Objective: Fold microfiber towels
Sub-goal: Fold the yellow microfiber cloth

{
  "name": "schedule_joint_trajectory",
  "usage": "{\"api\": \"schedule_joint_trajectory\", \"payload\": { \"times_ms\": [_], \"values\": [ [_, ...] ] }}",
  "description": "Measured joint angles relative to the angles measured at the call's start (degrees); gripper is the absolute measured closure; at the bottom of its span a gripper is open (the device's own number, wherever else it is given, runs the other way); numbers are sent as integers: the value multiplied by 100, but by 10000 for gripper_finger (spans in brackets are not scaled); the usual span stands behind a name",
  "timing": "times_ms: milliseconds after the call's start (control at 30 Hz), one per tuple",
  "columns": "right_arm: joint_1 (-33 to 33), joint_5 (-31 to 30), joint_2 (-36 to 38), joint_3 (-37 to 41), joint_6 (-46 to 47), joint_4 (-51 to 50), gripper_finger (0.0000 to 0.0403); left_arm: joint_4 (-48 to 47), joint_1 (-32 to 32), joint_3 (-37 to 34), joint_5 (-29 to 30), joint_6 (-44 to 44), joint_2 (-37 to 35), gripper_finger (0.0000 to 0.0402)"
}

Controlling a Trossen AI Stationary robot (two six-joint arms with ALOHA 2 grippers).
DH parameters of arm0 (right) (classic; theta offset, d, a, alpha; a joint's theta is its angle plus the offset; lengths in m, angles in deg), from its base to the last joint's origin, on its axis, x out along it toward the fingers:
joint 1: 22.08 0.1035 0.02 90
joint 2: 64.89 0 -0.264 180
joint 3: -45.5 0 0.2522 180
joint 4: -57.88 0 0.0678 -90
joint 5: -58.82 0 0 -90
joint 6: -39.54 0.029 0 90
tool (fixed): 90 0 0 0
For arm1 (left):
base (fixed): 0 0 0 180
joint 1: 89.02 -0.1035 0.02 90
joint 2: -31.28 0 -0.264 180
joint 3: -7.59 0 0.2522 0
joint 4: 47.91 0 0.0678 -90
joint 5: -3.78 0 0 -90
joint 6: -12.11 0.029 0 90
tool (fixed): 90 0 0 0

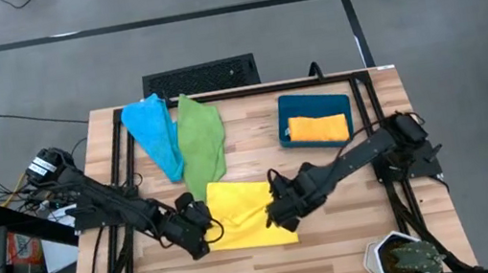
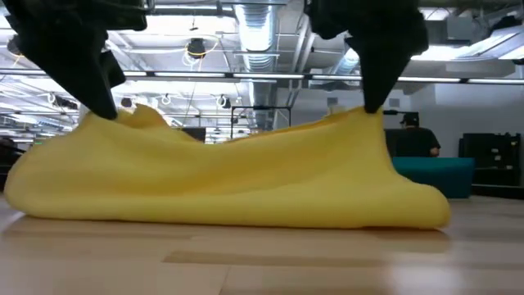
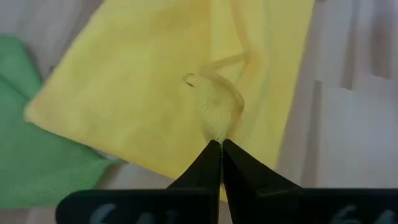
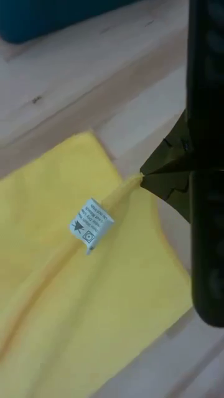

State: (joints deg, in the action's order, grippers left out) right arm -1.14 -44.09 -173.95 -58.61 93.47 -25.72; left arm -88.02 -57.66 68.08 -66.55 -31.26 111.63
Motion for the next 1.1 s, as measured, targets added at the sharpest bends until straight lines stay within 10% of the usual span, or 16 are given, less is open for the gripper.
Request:
{"api": "schedule_joint_trajectory", "payload": {
  "times_ms": [333,800,1100],
  "values": [
    [-354,101,0,0,-47,52,395,49,-241,-368,436,-14,0,384],
    [-432,112,0,0,-46,240,395,-59,-604,-366,663,737,-155,204],
    [-458,130,0,0,-44,262,395,75,-1352,-385,11,2541,-157,202]
  ]
}}
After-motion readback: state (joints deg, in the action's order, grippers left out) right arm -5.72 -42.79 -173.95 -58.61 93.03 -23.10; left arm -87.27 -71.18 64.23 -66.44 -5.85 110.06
